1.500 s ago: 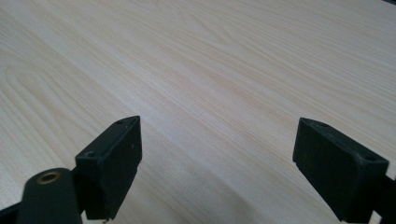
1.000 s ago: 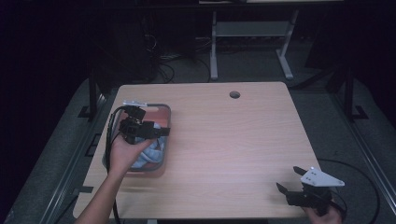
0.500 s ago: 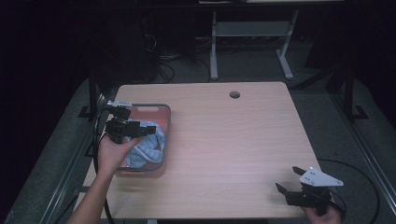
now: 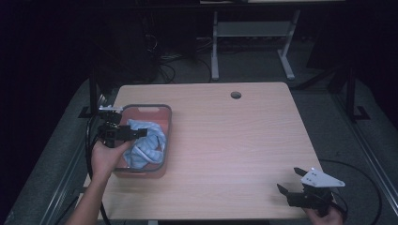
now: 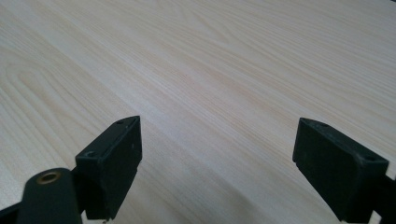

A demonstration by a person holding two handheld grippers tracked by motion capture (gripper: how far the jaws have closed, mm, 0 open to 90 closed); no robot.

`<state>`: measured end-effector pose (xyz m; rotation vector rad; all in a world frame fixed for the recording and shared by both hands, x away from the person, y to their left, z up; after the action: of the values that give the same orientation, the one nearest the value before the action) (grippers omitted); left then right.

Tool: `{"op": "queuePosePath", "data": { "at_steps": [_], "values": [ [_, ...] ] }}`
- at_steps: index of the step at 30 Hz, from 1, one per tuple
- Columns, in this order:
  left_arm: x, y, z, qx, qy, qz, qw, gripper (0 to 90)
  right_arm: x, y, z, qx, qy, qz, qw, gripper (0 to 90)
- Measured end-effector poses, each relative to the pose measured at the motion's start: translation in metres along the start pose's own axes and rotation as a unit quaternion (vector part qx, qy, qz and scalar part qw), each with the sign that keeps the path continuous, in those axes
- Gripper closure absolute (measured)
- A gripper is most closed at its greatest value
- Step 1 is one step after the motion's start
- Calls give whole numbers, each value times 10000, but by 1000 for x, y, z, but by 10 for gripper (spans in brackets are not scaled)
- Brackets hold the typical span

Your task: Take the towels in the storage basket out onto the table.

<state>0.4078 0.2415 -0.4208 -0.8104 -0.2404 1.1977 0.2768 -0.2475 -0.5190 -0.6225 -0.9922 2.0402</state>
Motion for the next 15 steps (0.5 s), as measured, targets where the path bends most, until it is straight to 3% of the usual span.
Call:
{"op": "queuePosePath", "data": {
  "at_steps": [5,15],
  "values": [
    [8,8,-5,89,-61,123,9999,218,0,0,0,-4,1,-6,10000,151],
    [12,17,-18,325,-257,165,9990,252,0,0,0,-5,2,-9,10000,151]
  ]
}}
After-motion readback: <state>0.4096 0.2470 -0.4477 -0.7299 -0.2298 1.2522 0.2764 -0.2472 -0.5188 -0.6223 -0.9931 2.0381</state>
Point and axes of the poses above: each handheld gripper's, and its own axes: z roughly backward along the jaws, y roughly out of its underside, x roughly to its left, the point moved 10 cm from there along -z, roughly forward along the jaws, and after that the axes turned 1 degree about -x, right-handed, at the moved point
